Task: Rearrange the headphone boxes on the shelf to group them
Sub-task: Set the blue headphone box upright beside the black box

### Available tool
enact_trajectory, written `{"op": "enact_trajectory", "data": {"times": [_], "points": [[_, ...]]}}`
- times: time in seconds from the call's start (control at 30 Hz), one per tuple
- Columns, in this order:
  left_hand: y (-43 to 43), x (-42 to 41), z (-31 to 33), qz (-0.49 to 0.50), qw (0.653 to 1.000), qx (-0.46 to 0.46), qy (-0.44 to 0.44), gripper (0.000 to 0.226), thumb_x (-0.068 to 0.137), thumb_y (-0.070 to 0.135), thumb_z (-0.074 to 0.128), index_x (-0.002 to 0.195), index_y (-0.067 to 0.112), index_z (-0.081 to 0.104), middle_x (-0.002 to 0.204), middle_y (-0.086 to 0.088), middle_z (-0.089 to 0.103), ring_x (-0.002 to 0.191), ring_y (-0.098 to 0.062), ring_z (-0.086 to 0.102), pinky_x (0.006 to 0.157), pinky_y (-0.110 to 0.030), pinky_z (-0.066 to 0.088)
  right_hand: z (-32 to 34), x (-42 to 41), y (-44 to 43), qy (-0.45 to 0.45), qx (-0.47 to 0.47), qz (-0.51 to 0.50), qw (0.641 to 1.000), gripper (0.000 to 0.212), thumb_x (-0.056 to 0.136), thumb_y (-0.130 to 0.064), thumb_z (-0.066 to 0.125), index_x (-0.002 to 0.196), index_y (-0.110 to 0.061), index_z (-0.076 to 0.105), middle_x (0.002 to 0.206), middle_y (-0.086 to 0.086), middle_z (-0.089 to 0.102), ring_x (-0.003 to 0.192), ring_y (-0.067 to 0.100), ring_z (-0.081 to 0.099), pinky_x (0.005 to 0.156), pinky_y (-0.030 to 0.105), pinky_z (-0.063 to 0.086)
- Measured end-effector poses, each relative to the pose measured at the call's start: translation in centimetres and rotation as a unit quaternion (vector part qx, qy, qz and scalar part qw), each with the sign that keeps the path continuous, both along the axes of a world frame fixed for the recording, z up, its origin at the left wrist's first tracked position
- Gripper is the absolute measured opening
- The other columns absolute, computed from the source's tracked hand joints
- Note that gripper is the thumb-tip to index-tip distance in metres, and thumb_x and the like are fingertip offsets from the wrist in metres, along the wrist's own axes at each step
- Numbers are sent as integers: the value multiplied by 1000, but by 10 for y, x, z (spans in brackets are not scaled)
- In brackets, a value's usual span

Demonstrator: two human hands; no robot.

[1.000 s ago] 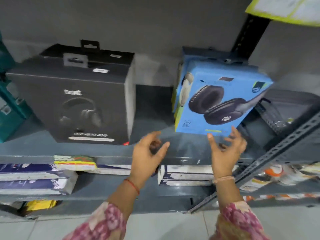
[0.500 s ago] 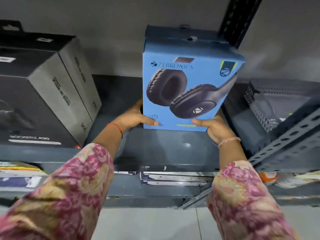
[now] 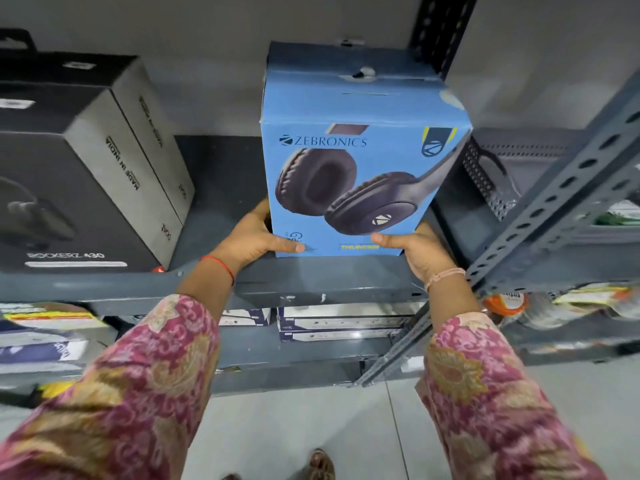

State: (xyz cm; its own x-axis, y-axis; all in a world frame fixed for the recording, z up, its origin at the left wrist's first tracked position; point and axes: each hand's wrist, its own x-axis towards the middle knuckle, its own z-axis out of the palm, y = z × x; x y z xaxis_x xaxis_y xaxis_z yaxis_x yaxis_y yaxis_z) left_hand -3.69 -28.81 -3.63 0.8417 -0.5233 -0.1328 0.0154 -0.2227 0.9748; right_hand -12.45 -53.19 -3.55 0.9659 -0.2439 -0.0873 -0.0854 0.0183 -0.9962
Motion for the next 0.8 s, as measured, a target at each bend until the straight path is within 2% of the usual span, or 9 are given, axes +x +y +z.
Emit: {"op": "enact_trajectory", "data": {"times": [0.1,0.2,0.23,0.4,0.5,0.6,0.7,0.8], "points": [[4,-8,0,-2,1000,8,-6,80,56,4,82,126,22,48,121,1,63,111,-13,59,82,-13,51,-1,-8,3,4,3,-4,1000,63,49,-9,77,110,-12,60,80,-17,74,91,12,66,77,22,54],[7,-12,-1,-3,1000,7,-2,83,52,12,82,126,25,47,122,2,63,112,-14,58,93,-27,49,0,-14,5,-1,2,-3,1000,57,50,-7,76,105,-14,61,78,-15,74,86,9,67,73,20,54],[7,-13,-1,-4,1000,7,-1,83,52,13,82,127,25,47,122,3,63,113,-14,58,93,-28,48,-1,-16,5,-4,4,-3,1000,54,51,-4,76,102,-15,61,77,-15,74,84,8,67,72,19,54],[8,-15,1,-13,1000,16,-6,82,56,9,83,127,25,46,120,3,64,110,-12,59,83,-16,50,0,-19,6,-15,7,-7,1000,54,62,10,71,110,-9,57,85,-8,71,80,5,67,67,17,54],[7,-16,1,-9,1000,13,-10,78,61,2,80,128,23,45,118,3,64,108,-9,60,78,-9,51,0,-19,5,-11,5,-1,1000,61,55,5,75,112,-7,57,85,-9,72,84,8,67,68,19,54],[7,-18,0,-11,1000,18,-21,79,62,3,79,129,25,44,117,7,64,107,-6,59,79,-9,50,-1,-19,5,-10,10,5,1000,60,52,-1,74,110,-9,57,92,-2,69,87,11,67,70,20,55],[7,-18,0,-11,1000,15,-13,80,62,4,80,130,25,43,112,13,63,105,-4,59,76,-8,50,-2,-17,4,-16,15,7,1000,54,52,-1,74,102,-15,60,86,-8,72,86,9,67,69,21,54],[9,-15,0,-20,999,17,-19,87,58,11,82,133,29,39,117,14,62,113,-9,56,92,-23,48,-3,-18,4,-23,10,6,1000,55,50,-4,77,100,-18,60,86,-10,72,88,10,66,72,22,54]]}}
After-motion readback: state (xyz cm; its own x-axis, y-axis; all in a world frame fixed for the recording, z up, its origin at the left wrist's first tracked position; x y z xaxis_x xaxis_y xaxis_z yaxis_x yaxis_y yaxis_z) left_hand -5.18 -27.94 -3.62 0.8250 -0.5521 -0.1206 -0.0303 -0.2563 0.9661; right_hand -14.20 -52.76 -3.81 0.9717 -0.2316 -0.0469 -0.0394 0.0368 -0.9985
